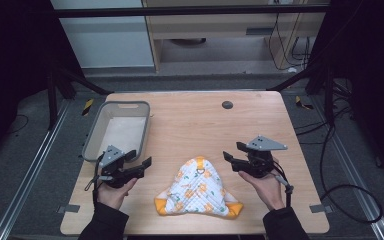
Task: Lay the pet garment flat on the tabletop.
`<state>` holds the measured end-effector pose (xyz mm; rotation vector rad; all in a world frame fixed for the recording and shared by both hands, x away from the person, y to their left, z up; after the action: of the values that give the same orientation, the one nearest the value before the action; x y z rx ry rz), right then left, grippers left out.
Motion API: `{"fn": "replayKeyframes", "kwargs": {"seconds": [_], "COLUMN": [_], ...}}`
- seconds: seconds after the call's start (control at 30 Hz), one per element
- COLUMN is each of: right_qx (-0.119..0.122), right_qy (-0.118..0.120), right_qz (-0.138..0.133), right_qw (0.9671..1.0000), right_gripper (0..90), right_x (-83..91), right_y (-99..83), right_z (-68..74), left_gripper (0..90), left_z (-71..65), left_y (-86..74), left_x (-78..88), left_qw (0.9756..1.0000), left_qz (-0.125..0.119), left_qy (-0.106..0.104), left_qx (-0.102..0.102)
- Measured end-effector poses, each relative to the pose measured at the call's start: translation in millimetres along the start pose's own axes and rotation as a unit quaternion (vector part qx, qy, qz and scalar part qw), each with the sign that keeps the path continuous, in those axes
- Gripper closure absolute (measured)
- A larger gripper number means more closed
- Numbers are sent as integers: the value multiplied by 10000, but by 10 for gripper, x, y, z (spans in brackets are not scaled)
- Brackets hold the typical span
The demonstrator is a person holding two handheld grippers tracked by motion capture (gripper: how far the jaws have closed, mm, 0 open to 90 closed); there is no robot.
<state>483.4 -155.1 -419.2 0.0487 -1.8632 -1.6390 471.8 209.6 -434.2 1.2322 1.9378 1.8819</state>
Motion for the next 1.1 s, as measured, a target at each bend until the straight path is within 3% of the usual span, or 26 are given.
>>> {"fn": "replayKeyframes", "kwargs": {"seconds": [0.13,0.27,0.63,0.8,1.0,1.1], "right_qx": [45,-68,17,23,127,139], "right_qy": [5,144,373,516,619,703], "right_qz": [142,236,631,724,848,916], "right_qw": [9999,9996,9973,9960,9944,9932], "right_gripper": [393,410,428,430,438,453], "right_x": [-67,-126,-296,-392,-465,-507], "right_y": [-57,-140,-388,-442,-503,-535], "right_z": [0,6,104,174,249,282], "left_gripper": [335,341,339,327,321,319], "left_z": [-60,-113,-223,-269,-305,-318], "left_y": [-16,-46,-135,-187,-239,-288], "left_x": [-173,-350,-700,-797,-856,-889], "left_qw": [9998,9989,9958,9933,9923,9905], "left_qz": [187,423,808,1015,1068,1191], "left_qy": [-87,-160,-363,-425,-562,-609], "left_qx": [-55,-118,-222,-340,-298,-312]}}
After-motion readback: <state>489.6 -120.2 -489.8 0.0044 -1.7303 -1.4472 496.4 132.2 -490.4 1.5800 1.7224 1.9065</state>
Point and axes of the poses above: each handheld gripper's, and its own axes: x roughly backward along the jaws, y roughly out of its top, z roughly to its left, the point moved 3 cm from there along -x, roughly forward along the jaws, and after that the axes turned 9 degrees about -y, right-handed, at the moved point
